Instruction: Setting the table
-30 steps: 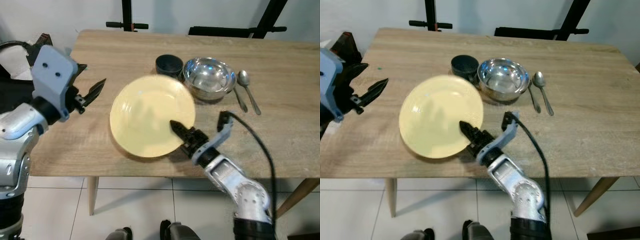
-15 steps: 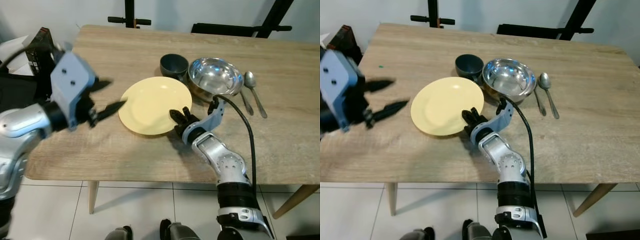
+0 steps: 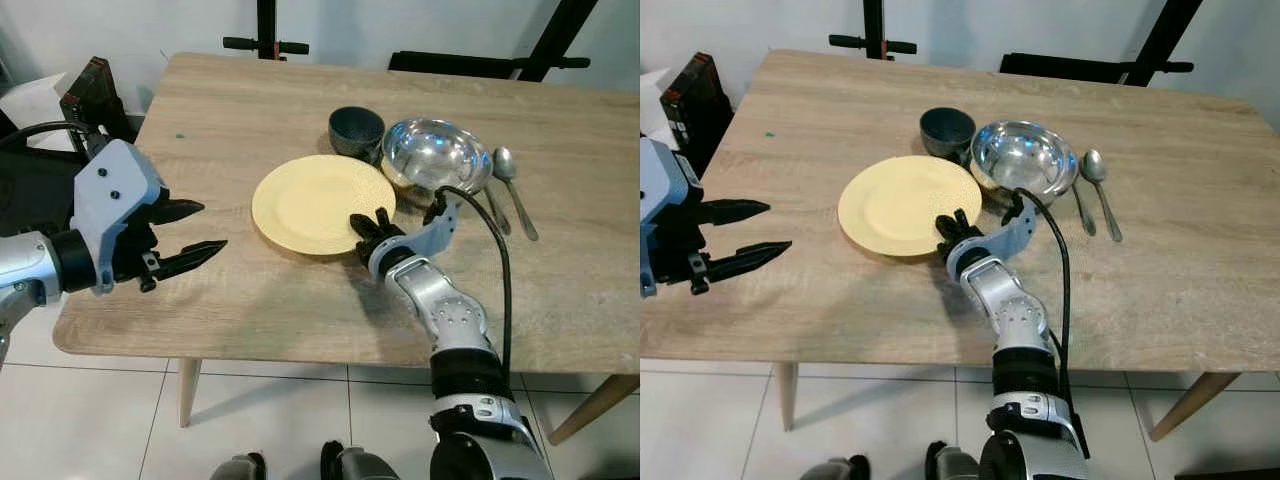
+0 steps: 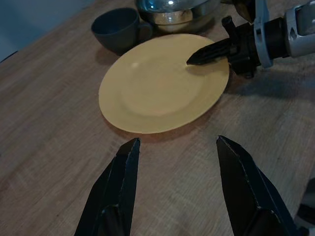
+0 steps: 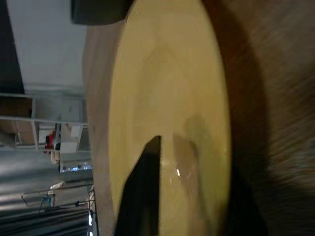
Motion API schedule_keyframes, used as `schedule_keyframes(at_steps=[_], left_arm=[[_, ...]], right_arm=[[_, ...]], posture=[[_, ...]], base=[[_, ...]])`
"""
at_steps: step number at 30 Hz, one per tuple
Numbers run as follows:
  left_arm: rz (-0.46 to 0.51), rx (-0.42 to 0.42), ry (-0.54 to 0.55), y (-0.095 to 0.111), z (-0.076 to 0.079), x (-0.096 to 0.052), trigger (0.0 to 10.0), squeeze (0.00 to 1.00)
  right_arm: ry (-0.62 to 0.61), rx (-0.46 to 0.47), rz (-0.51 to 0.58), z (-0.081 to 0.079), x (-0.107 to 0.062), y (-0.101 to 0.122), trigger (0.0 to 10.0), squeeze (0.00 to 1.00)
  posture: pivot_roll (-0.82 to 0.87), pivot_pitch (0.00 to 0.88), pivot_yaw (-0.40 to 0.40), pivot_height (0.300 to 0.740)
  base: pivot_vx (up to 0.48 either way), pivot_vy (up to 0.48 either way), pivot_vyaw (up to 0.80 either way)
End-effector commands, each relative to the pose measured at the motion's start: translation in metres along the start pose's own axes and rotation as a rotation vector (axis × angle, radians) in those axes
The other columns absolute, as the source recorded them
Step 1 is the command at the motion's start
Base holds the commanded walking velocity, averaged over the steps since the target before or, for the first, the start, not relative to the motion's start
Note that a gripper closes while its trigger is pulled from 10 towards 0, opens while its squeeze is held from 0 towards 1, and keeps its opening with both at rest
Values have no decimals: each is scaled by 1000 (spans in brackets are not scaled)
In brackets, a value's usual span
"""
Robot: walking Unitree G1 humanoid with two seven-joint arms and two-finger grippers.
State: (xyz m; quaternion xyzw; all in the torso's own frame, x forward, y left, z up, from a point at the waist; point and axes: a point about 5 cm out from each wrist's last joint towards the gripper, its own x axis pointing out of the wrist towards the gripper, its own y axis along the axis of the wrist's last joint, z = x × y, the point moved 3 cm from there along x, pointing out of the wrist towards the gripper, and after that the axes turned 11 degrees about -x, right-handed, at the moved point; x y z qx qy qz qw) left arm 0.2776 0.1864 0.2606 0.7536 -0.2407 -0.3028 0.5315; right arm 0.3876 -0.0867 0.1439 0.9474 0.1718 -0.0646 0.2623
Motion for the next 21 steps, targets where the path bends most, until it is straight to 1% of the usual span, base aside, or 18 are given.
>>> schedule_keyframes(at_steps=[1,4,5,6,7,8,9,11,13,14,15,17,18,20,21], left_arm=[[-8,-11,-27,-3,7,1,10000,0],[-8,-19,-31,-5,10,2,10000,0],[-8,-19,-31,-5,10,2,10000,0],[-4,-22,-31,-5,11,3,10000,0],[-2,-25,-31,-5,11,4,10000,0],[-1,-26,-32,-5,11,4,10000,0],[1,-27,-32,-5,12,5,10000,0],[3,-28,-33,-6,13,7,10000,0],[9,-32,-37,-6,15,9,10000,0],[9,-32,-37,-6,15,9,10000,0],[14,-37,-40,-6,17,10,10000,0],[19,-40,-41,-7,18,12,10000,0],[20,-41,-40,-8,18,13,10000,0],[26,-45,-38,-8,18,14,10000,0],[29,-47,-36,-8,19,15,10000,0]], right_arm=[[-12,90,-101,-8,5,-39,10000,1000],[0,86,-95,-16,-2,-32,10000,1000],[0,86,-95,-16,-2,-32,10000,1000],[2,77,-95,-18,-7,-30,10000,1000],[-1,74,-94,-19,-10,-28,10000,471],[-3,72,-93,-19,-13,-28,10000,471],[-5,64,-95,-19,-18,-26,10000,0],[-16,56,-102,-18,-26,-25,10000,0],[-54,0,-112,-13,-39,-24,10000,0],[-54,0,-112,-13,-39,-24,10000,0],[-118,-57,-109,-1,-52,-20,10000,0],[-179,-139,-95,13,-65,-12,10000,0],[-194,-181,-86,17,-69,-8,10000,0],[-196,-191,-76,19,-72,-4,10000,0],[-194,-221,-58,18,-74,1,10000,0]], posture=[[36,147,2,740],[24,150,-1,740],[24,150,-1,740],[24,150,-1,740],[16,150,-2,740],[16,150,-2,740],[7,152,-5,740],[-4,152,-10,740],[-11,153,-11,740],[-11,153,-11,740],[-23,153,-17,740],[-34,150,-20,740],[-38,150,-21,740],[-40,147,-20,740],[-41,144,-18,740]], base=[[0,0,0],[0,0,0],[0,0,0],[0,0,0],[0,0,0],[0,0,0],[0,0,0],[0,0,0],[0,0,0],[0,0,0],[0,0,0],[0,0,0],[0,0,0],[0,0,0],[0,0,0]])
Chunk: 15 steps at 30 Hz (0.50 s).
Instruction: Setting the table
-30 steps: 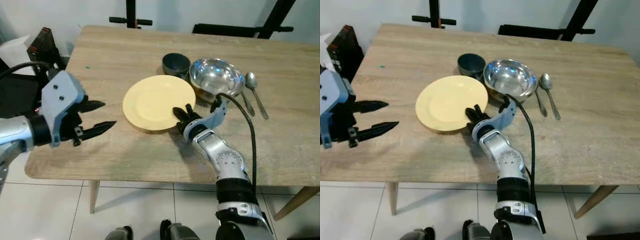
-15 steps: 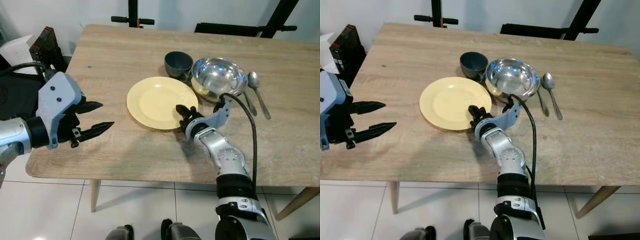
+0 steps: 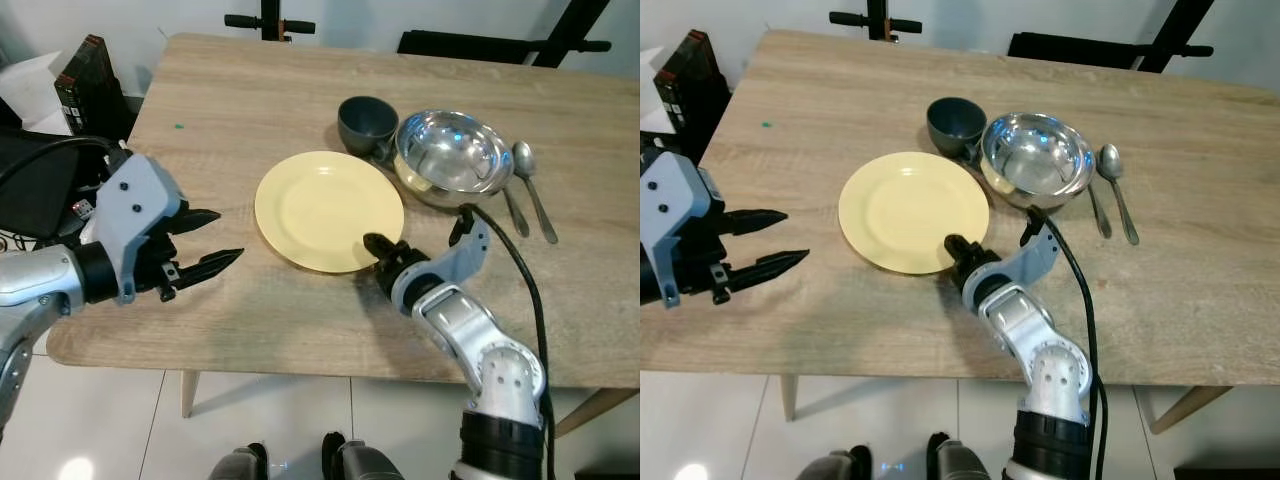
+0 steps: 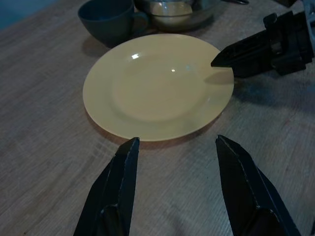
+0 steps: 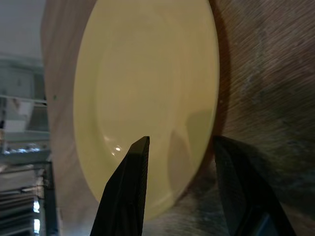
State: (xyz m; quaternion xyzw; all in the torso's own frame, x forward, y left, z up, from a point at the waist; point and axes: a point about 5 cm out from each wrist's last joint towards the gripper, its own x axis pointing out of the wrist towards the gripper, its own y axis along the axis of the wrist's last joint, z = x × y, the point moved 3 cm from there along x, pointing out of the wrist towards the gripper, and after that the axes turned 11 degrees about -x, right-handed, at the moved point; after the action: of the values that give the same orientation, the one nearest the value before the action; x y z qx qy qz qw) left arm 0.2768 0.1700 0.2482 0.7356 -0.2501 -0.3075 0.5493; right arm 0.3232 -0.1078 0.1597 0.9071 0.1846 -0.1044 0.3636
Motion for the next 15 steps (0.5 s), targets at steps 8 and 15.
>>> schedule_keyframes(at_steps=[8,15], left_arm=[[37,-26,18,0,3,9,10000,0],[68,-68,46,-1,3,11,10000,0]], right_arm=[[17,-330,194,5,-12,30,10000,0],[64,-567,405,-11,-24,48,10000,0]], posture=[[-45,132,-12,740],[-44,120,-5,740]], base=[[0,0,0],[0,0,0]])
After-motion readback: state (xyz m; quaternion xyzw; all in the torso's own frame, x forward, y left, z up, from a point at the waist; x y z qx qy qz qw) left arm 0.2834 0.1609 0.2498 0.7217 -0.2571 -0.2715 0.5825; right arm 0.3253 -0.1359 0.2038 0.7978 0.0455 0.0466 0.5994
